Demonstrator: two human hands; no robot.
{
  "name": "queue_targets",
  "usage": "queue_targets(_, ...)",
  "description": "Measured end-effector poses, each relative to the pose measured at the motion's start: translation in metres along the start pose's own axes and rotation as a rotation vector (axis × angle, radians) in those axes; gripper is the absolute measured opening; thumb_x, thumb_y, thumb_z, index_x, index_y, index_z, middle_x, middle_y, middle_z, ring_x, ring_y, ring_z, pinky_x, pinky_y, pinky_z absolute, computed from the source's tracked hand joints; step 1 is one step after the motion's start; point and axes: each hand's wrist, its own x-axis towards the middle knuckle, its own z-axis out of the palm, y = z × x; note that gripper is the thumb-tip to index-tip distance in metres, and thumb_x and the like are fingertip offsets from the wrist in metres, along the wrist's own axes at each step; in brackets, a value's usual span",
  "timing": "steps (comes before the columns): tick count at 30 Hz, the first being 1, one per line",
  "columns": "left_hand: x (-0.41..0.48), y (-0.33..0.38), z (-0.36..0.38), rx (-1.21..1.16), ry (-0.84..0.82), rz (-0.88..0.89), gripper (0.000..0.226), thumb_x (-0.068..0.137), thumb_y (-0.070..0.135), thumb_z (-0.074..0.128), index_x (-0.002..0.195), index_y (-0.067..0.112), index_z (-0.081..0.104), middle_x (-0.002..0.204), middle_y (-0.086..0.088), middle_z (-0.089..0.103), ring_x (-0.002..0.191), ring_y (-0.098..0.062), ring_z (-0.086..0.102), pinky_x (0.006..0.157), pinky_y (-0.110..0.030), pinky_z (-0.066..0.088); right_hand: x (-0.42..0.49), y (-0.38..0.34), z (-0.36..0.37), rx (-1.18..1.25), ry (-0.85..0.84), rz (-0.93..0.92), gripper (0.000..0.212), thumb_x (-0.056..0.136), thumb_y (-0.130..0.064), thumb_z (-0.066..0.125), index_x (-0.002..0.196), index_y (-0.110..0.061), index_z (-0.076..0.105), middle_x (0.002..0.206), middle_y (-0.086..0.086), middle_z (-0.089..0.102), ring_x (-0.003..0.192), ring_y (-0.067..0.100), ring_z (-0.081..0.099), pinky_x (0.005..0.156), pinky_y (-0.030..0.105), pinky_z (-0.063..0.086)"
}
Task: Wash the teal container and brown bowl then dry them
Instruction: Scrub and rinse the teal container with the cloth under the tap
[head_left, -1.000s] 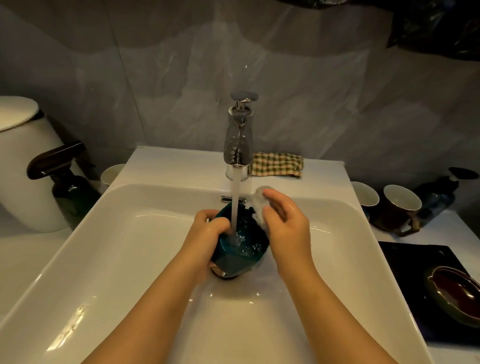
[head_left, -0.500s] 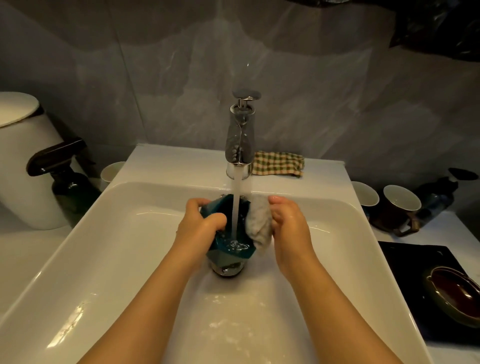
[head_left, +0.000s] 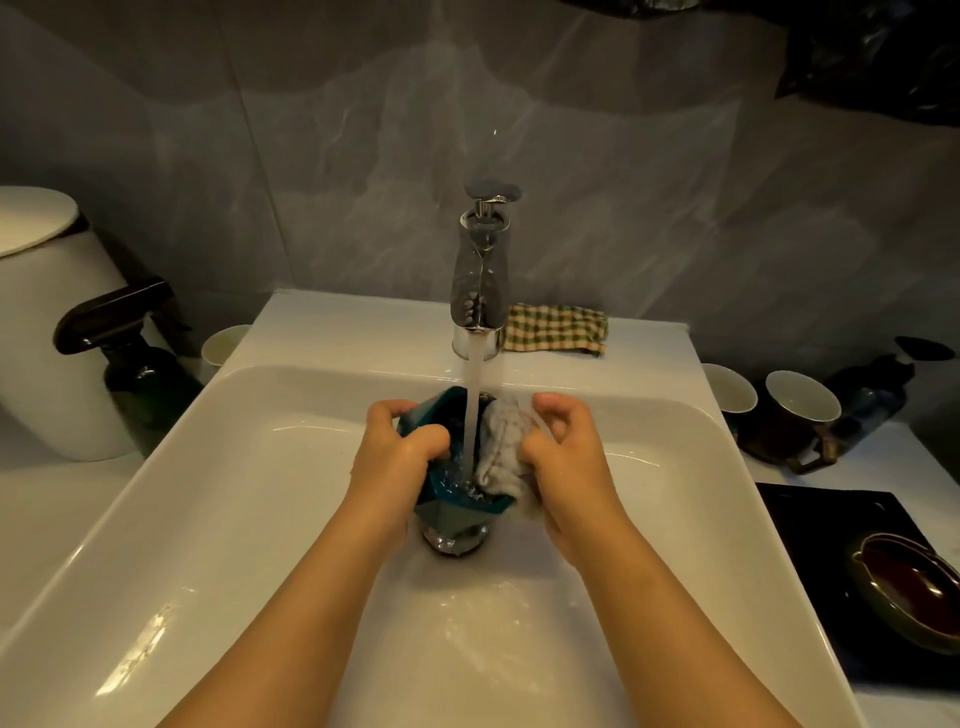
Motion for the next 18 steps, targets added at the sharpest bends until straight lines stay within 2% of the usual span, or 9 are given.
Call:
queue_targets(2, 0.001, -0.001, 0.000, -0.045, 0.016, -0.003, 0.044, 0.072, 0.002, 0.055, 0.111, 0.020, 0.043, 0.097, -0.009, 0.054, 0.085, -0.025, 0.056, 0.059, -0.032, 0.046, 0.000, 0.001, -0.001, -0.011, -0.042, -0.002, 0.038, 0.086, 0.009, 0.050, 0.103, -0.024, 0.054, 0.123, 0.008, 0.058, 0.105, 0.022, 0.061, 0.075, 0.031, 0.059)
queue_targets(3, 0.000, 0.000, 0.000, -0.052, 0.020, -0.003, 0.047, 0.068, 0.005, 0.057, 0.110, 0.020, 0.043, 0.097, -0.010, 0.055, 0.085, -0.025, 0.056, 0.059, -0.032, 0.046, 0.001, 0.003, -0.001, -0.050, -0.077, -0.015, 0.041, 0.086, 0.005, 0.055, 0.111, -0.027, 0.053, 0.125, 0.004, 0.057, 0.109, 0.021, 0.060, 0.081, 0.034, 0.058)
queue_targets(5, -0.002, 0.000, 0.001, -0.031, 0.012, 0.011, 0.050, 0.059, 0.011, 0.057, 0.106, 0.022, 0.045, 0.095, -0.010, 0.056, 0.081, -0.024, 0.057, 0.058, -0.032, 0.047, 0.002, 0.007, -0.003, -0.187, -0.133, -0.018, 0.065, 0.086, -0.004, 0.061, 0.135, -0.037, 0.036, 0.122, -0.009, 0.049, 0.113, 0.016, 0.054, 0.092, 0.040, 0.053)
queue_targets(6, -0.003, 0.001, 0.002, -0.002, 0.001, 0.028, 0.050, 0.055, 0.013, 0.056, 0.102, 0.024, 0.046, 0.093, -0.009, 0.057, 0.080, -0.025, 0.058, 0.058, -0.033, 0.049, 0.002, 0.010, -0.004, -0.249, -0.145, 0.001, 0.071, 0.085, -0.007, 0.063, 0.139, -0.038, 0.029, 0.119, -0.011, 0.046, 0.112, 0.014, 0.052, 0.095, 0.041, 0.051)
queue_targets(10, -0.008, 0.003, 0.005, 0.189, -0.082, 0.101, 0.052, 0.050, 0.018, 0.053, 0.099, 0.029, 0.044, 0.090, -0.005, 0.058, 0.081, -0.026, 0.060, 0.072, -0.044, 0.055, 0.000, 0.018, -0.002, -0.457, -0.029, 0.022, 0.041, 0.082, -0.013, 0.066, 0.116, -0.023, 0.046, 0.108, 0.002, 0.061, 0.095, 0.018, 0.061, 0.079, 0.031, 0.056)
queue_targets(13, -0.012, 0.004, 0.007, 0.368, -0.182, 0.079, 0.055, 0.055, 0.021, 0.057, 0.108, 0.026, 0.042, 0.091, -0.003, 0.058, 0.080, -0.019, 0.059, 0.064, -0.032, 0.052, -0.003, 0.021, 0.004, -0.934, 0.119, -0.255, 0.051, 0.088, -0.018, 0.057, 0.135, -0.025, 0.038, 0.125, 0.000, 0.055, 0.107, 0.020, 0.057, 0.082, 0.029, 0.050)
queue_targets(14, -0.014, 0.004, 0.008, 0.418, -0.220, 0.069, 0.053, 0.061, 0.019, 0.060, 0.110, 0.023, 0.041, 0.091, -0.003, 0.058, 0.079, -0.017, 0.059, 0.062, -0.027, 0.048, -0.005, 0.019, 0.007, -1.002, 0.119, -0.390, 0.050, 0.089, -0.018, 0.055, 0.136, -0.025, 0.039, 0.126, -0.001, 0.055, 0.108, 0.019, 0.056, 0.085, 0.030, 0.049)
queue_targets(16, -0.017, 0.003, 0.011, 0.468, -0.276, 0.057, 0.045, 0.070, 0.013, 0.061, 0.111, 0.018, 0.043, 0.089, -0.004, 0.059, 0.078, -0.015, 0.058, 0.061, -0.026, 0.046, -0.005, 0.016, 0.011, -1.046, -0.004, -0.687, 0.036, 0.086, -0.016, 0.059, 0.122, -0.021, 0.053, 0.107, -0.001, 0.064, 0.094, 0.018, 0.061, 0.077, 0.032, 0.052)
queue_targets(18, -0.017, 0.001, 0.012, 0.482, -0.286, 0.078, 0.043, 0.073, 0.009, 0.060, 0.112, 0.019, 0.043, 0.088, -0.003, 0.059, 0.077, -0.012, 0.057, 0.061, -0.023, 0.046, 0.000, 0.023, 0.008, -1.109, -0.058, -0.800, 0.033, 0.080, -0.009, 0.061, 0.113, -0.017, 0.060, 0.097, 0.000, 0.068, 0.085, 0.019, 0.063, 0.069, 0.033, 0.055)
